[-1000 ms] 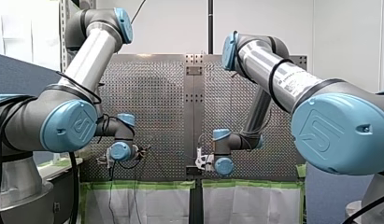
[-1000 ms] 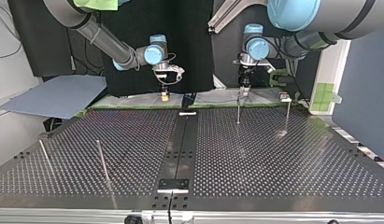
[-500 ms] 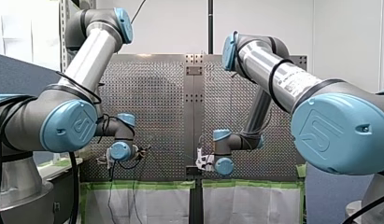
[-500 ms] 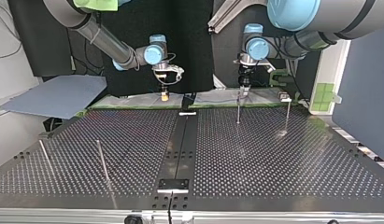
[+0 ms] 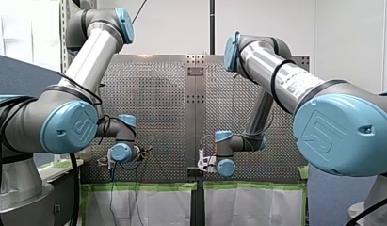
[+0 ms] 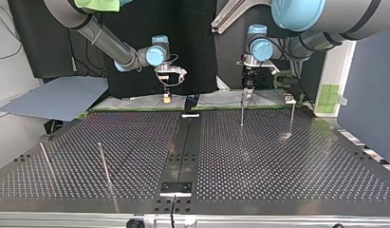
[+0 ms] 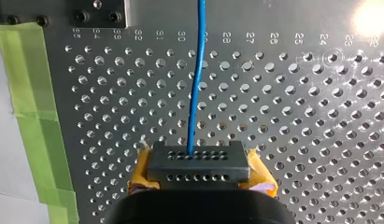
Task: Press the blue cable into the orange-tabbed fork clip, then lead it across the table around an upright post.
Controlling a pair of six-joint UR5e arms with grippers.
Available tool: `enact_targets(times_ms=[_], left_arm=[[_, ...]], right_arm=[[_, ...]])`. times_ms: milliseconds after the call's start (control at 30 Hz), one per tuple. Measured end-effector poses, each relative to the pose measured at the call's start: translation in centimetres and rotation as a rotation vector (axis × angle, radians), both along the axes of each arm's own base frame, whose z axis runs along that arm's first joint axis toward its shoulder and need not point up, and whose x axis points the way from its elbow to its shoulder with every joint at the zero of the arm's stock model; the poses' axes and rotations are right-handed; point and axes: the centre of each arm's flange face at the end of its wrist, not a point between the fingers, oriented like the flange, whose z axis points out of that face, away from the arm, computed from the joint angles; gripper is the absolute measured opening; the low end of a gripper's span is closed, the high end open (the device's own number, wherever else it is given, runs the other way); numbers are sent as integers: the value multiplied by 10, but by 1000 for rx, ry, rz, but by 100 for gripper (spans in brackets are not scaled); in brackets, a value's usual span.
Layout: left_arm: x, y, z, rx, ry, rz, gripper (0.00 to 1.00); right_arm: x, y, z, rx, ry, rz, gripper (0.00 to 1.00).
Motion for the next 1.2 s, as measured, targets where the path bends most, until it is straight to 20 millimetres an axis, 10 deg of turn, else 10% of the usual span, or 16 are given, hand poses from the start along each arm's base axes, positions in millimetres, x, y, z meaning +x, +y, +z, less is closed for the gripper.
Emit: enact_targets(times_ms=[1200], left_arm=[[-14,-48,2,123,29,-119,100]], right_arm=[[0,-1,-2,-2,-1,0,0]])
